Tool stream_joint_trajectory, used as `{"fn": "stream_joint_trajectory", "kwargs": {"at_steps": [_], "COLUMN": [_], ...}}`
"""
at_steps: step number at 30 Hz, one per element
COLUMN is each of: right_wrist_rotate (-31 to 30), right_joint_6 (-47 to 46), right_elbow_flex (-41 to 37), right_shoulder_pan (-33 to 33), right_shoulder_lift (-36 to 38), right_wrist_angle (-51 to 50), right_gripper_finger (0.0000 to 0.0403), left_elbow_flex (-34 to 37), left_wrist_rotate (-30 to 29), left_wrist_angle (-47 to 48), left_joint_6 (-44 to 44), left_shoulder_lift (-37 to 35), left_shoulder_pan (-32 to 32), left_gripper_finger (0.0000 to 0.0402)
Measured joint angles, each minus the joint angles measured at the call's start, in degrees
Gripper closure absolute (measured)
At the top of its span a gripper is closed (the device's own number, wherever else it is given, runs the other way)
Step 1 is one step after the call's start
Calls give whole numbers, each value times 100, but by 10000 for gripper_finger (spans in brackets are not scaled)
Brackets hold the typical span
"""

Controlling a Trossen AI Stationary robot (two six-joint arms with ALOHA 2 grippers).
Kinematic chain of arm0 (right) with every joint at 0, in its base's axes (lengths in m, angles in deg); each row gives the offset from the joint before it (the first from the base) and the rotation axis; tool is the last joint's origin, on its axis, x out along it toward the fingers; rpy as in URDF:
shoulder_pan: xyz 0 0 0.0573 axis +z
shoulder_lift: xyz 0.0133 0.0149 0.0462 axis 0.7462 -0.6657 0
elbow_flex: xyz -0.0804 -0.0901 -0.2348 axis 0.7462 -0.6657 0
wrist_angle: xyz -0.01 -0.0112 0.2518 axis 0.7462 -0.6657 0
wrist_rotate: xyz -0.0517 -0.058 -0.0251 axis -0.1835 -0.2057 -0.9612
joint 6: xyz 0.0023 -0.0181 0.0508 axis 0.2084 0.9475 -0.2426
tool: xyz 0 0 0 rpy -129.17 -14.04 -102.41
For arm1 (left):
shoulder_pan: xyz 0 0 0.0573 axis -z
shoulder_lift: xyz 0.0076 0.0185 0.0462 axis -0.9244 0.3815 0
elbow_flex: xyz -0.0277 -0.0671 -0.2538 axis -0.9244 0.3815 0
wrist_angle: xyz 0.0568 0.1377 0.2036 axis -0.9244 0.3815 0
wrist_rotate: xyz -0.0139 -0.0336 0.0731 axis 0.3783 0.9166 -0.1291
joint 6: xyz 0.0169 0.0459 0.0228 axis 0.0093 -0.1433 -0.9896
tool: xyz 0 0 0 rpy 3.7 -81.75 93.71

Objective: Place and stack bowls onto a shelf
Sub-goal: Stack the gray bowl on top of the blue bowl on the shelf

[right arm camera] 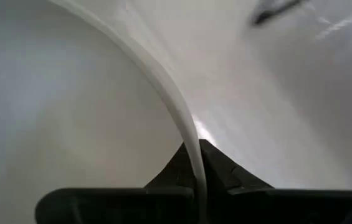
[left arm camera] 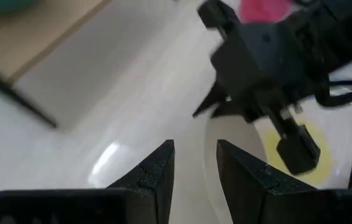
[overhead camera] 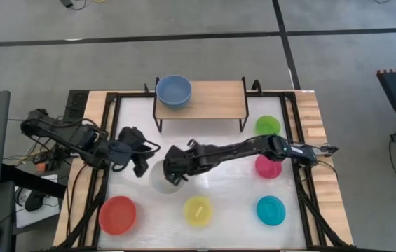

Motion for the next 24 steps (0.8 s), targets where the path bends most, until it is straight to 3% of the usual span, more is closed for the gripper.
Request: {"fn": "stream_joint_trajectory", "kwargs": {"at_steps": [7,18,24], "right_wrist_rotate": [-283,-257,-276], "right_joint_6": [252,227,222], "right_elbow_flex": [-323,-1736,-1970], "right_shoulder_pan": [-134,-245,-159], "right_shoulder_lift": [788,2013,2357], "right_wrist_angle": [-642,-508,-457], "right_gripper_finger": [379,379,379], "left_elbow_flex": [0,-1,-17], "left_wrist_rotate": [-147,-252,-27], "left_wrist_angle": [-953,-2060,-2266], "left_joint_6": [-892,-1743,-1921], "left_shoulder_lift": [394,1168,1594], "left_shoulder_pan": [-110,-684,-973], "left_gripper_finger": [287,218,229]}}
